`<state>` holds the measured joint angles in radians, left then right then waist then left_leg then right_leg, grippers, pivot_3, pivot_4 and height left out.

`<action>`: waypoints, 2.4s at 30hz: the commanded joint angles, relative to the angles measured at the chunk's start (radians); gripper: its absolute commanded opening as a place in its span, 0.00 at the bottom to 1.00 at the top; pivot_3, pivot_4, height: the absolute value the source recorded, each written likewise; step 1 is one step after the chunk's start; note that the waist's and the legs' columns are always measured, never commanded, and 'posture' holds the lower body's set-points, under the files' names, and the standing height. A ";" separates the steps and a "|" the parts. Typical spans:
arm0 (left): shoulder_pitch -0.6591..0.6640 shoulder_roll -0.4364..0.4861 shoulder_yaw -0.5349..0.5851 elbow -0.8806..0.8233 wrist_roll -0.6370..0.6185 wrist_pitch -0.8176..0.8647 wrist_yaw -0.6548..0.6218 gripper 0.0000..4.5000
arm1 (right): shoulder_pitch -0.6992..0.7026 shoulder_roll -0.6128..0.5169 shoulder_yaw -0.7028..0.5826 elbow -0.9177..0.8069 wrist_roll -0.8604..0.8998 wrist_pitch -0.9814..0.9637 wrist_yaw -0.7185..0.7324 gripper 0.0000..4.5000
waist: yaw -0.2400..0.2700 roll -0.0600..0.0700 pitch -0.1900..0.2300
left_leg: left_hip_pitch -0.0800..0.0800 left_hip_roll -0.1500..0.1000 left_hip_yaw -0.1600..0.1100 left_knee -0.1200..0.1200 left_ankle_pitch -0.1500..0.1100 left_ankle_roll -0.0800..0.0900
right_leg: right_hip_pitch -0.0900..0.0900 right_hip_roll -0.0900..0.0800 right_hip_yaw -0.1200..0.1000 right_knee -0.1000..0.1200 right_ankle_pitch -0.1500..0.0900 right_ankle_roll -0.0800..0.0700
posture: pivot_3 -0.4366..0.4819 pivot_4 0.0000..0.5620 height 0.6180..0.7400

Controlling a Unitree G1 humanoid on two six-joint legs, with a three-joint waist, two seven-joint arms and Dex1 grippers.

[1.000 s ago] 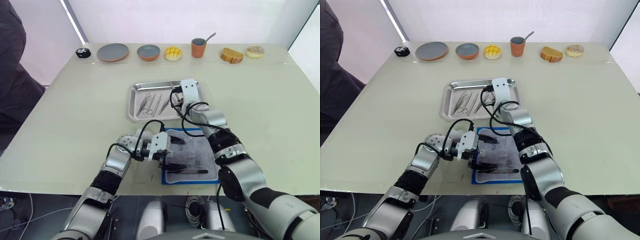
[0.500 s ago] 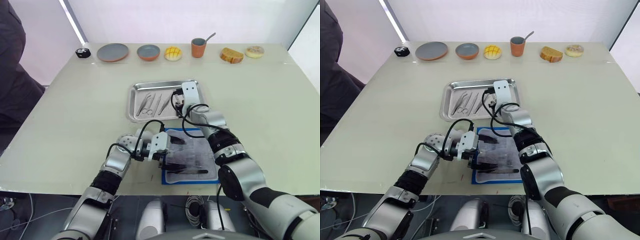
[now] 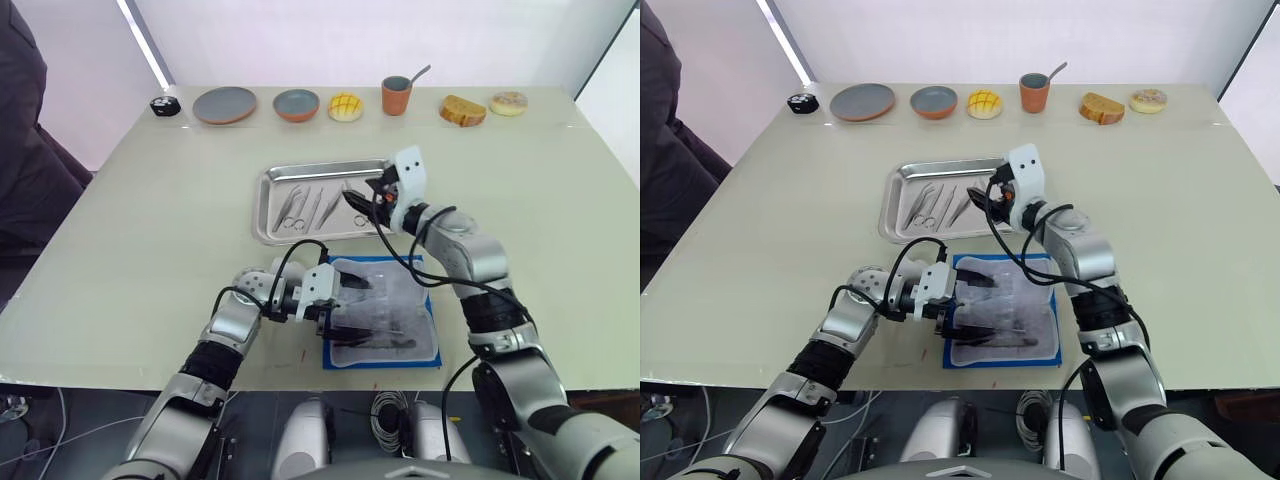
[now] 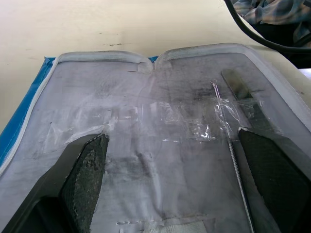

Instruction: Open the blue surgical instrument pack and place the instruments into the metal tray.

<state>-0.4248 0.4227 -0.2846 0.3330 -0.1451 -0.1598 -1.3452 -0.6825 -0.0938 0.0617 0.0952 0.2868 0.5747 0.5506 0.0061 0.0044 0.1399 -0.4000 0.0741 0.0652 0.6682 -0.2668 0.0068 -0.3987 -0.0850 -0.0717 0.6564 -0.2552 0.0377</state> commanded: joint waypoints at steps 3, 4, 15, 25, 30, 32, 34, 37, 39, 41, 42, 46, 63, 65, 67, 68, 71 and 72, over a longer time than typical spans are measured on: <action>0.033 0.006 -0.035 -0.003 0.028 0.048 0.017 1.00 | 0.083 -0.091 -0.015 -0.198 0.141 -0.047 0.208 0.69 | 0.000 0.000 0.000 | 0.000 0.000 0.000 0.000 0.000 0.000 | 0.000 0.000 0.000 0.000 0.000 0.000 | 0.48 0.27 1.00; 0.038 0.003 -0.041 -0.015 0.029 0.057 0.019 1.00 | 0.116 -0.131 -0.022 -0.230 0.165 -0.051 0.258 0.69 | -0.001 0.000 0.000 | 0.000 0.000 0.000 0.000 0.000 0.000 | 0.000 0.000 0.000 0.000 0.000 0.000 | 0.48 0.27 1.00; 0.049 -0.004 -0.060 -0.036 0.036 0.071 0.031 1.00 | 0.381 -0.562 -0.173 -0.431 0.363 -0.035 0.617 0.69 | 0.010 -0.001 0.001 | 0.000 -0.001 0.001 0.000 -0.001 0.001 | 0.000 0.000 0.002 -0.002 -0.001 0.001 | 0.48 0.27 1.00; 0.073 0.002 -0.073 -0.073 0.035 0.081 0.044 1.00 | 0.575 -0.878 -0.409 -0.496 0.423 -0.083 0.831 0.69 | 0.011 -0.004 0.002 | 0.001 -0.001 0.001 0.000 -0.002 0.002 | 0.001 0.000 0.003 -0.004 -0.001 0.002 | 0.48 0.27 1.00; 0.081 0.001 -0.078 -0.097 0.036 0.093 0.050 1.00 | 0.660 -0.961 -0.573 -0.533 0.487 -0.030 0.875 0.69 | 0.014 -0.004 0.003 | 0.001 -0.001 0.001 0.000 -0.002 0.002 | 0.002 0.000 0.003 -0.004 -0.001 0.002 | 0.48 0.27 1.00; 0.083 0.000 -0.081 -0.103 0.036 0.098 0.054 1.00 | 0.698 -0.990 -0.626 -0.528 0.481 -0.024 0.895 0.69 | 0.015 -0.005 0.003 | 0.001 -0.001 0.001 0.001 -0.002 0.002 | 0.002 0.000 0.003 -0.004 -0.001 0.002 | 0.48 0.27 1.00; 0.083 -0.005 -0.085 -0.107 0.037 0.103 0.060 1.00 | 0.732 -1.009 -0.668 -0.526 0.470 -0.019 0.900 0.69 | 0.017 -0.005 0.003 | 0.001 -0.001 0.001 0.001 -0.002 0.002 | 0.002 0.000 0.003 -0.004 -0.001 0.002 | 0.48 0.27 1.00; 0.082 -0.011 -0.090 -0.097 0.040 0.100 0.065 1.00 | 0.749 -1.002 -0.662 -0.545 0.464 -0.026 0.865 0.69 | 0.017 -0.006 0.003 | 0.001 -0.001 0.001 0.001 -0.002 0.002 | 0.003 0.000 0.003 -0.005 -0.001 0.002 | 0.48 0.27 1.00; 0.082 -0.013 -0.092 -0.085 0.042 0.092 0.064 1.00 | 0.745 -0.988 -0.603 -0.585 0.457 -0.010 0.806 0.69 | 0.018 -0.005 0.003 | 0.001 -0.001 0.001 0.001 -0.002 0.002 | 0.003 0.000 0.003 -0.005 -0.001 0.002 | 0.48 0.27 1.00; 0.081 -0.016 -0.093 -0.076 0.046 0.086 0.065 1.00 | 0.722 -0.948 -0.463 -0.637 0.377 -0.043 0.708 0.69 | 0.018 -0.007 0.002 | 0.001 -0.001 0.001 0.001 -0.002 0.002 | 0.003 0.000 0.003 -0.005 -0.001 0.002 | 0.48 0.27 1.00; 0.080 -0.017 -0.095 -0.073 0.048 0.083 0.064 1.00 | 0.710 -0.931 -0.411 -0.654 0.351 -0.051 0.675 0.69 | 0.019 -0.007 0.002 | 0.001 -0.001 0.000 0.001 -0.002 0.002 | 0.003 0.000 0.003 -0.005 -0.001 0.002 | 0.48 0.27 1.00; 0.080 -0.012 -0.093 -0.076 0.050 0.080 0.065 1.00 | 0.624 -0.848 -0.201 -0.670 0.248 -0.075 0.577 0.69 | 0.023 -0.007 0.002 | 0.000 -0.003 0.000 0.001 -0.002 0.003 | 0.003 0.000 0.004 -0.005 -0.001 0.003 | 0.48 0.27 1.00; 0.055 0.006 -0.084 -0.060 0.046 0.080 0.058 1.00 | 0.470 -0.684 0.225 -0.530 -0.039 -0.148 0.494 0.09 | 0.023 -0.007 0.002 | 0.000 -0.002 0.000 0.001 -0.002 0.003 | 0.003 0.001 0.004 -0.004 -0.002 0.003 | 0.48 0.27 1.00; 0.055 0.006 -0.085 -0.055 0.047 0.075 0.058 1.00 | 0.471 -0.680 0.233 -0.528 -0.050 -0.155 0.495 0.09 | 0.022 -0.007 0.002 | 0.001 -0.002 0.000 0.001 -0.002 0.003 | 0.003 0.001 0.004 -0.004 -0.002 0.003 | 0.48 0.27 1.00; 0.053 0.003 -0.086 -0.049 0.047 0.072 0.058 1.00 | 0.473 -0.674 0.237 -0.535 -0.044 -0.139 0.494 0.09 | 0.022 -0.007 0.002 | 0.001 -0.002 0.000 0.001 -0.002 0.003 | 0.003 0.001 0.004 -0.004 -0.002 0.003 | 0.48 0.27 1.00; 0.052 0.002 -0.086 -0.047 0.047 0.071 0.058 1.00 | 0.475 -0.674 0.241 -0.539 -0.045 -0.138 0.495 0.09 | 0.022 -0.007 0.002 | 0.001 -0.002 0.000 0.001 -0.002 0.003 | 0.003 0.001 0.004 -0.004 -0.002 0.003 | 0.48 0.27 1.00; 0.050 0.001 -0.086 -0.040 0.047 0.065 0.056 1.00 | 0.479 -0.673 0.248 -0.551 -0.043 -0.132 0.498 0.09 | 0.023 -0.007 0.002 | 0.001 -0.002 0.000 0.002 -0.002 0.003 | 0.003 0.001 0.004 -0.004 -0.002 0.003 | 0.48 0.27 1.00; 0.050 0.001 -0.086 -0.039 0.047 0.064 0.056 1.00 | 0.481 -0.672 0.251 -0.554 -0.045 -0.130 0.495 0.09 | 0.023 -0.007 0.002 | 0.001 -0.002 0.000 0.002 -0.002 0.003 | 0.003 0.001 0.004 -0.004 -0.002 0.003 | 0.48 0.27 1.00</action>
<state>-0.3910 0.4219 -0.3278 0.2506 -0.1380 -0.1024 -1.2860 -0.2028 -0.7679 0.3141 -0.4152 0.2397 0.4476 1.0431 0.0289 -0.0028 0.1419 -0.3994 0.0718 0.0649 0.6698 -0.2686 0.0094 -0.3961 -0.0840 -0.0672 0.6527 -0.2568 0.0406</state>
